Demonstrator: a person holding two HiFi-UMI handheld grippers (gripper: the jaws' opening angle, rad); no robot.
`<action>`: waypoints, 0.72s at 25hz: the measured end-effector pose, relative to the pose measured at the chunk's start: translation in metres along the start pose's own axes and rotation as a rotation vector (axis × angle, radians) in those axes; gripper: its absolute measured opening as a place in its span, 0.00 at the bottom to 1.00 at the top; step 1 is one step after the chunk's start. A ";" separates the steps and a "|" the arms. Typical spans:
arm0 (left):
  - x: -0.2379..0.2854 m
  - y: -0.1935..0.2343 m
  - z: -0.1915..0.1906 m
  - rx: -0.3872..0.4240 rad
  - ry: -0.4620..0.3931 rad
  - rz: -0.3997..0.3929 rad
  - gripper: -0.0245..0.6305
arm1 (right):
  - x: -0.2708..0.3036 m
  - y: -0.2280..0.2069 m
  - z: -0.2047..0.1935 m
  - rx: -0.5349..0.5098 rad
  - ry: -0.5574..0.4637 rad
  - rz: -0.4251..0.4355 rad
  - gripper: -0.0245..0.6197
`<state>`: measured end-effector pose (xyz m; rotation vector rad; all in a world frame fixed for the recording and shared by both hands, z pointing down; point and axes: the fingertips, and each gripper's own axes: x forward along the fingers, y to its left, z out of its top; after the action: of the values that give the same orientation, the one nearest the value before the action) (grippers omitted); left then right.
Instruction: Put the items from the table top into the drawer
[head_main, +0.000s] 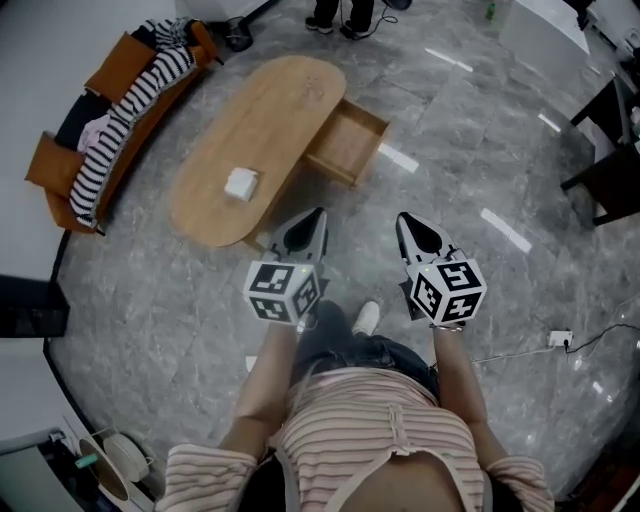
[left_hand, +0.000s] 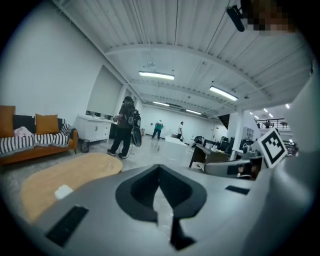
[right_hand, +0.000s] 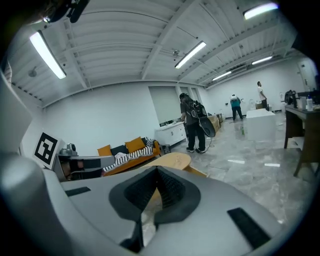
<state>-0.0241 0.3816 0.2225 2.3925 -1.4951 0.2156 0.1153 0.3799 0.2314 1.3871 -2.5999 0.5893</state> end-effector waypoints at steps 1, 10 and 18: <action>-0.001 0.003 0.000 0.000 0.002 0.010 0.06 | 0.000 -0.002 0.000 0.010 0.000 0.000 0.05; -0.001 0.013 0.001 0.007 0.010 0.063 0.06 | -0.004 -0.014 0.005 0.089 -0.020 0.017 0.05; 0.017 0.002 0.015 0.018 -0.005 0.066 0.06 | -0.012 -0.040 0.020 0.100 -0.052 -0.017 0.05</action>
<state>-0.0191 0.3616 0.2136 2.3614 -1.5823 0.2396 0.1557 0.3612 0.2204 1.4712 -2.6295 0.6984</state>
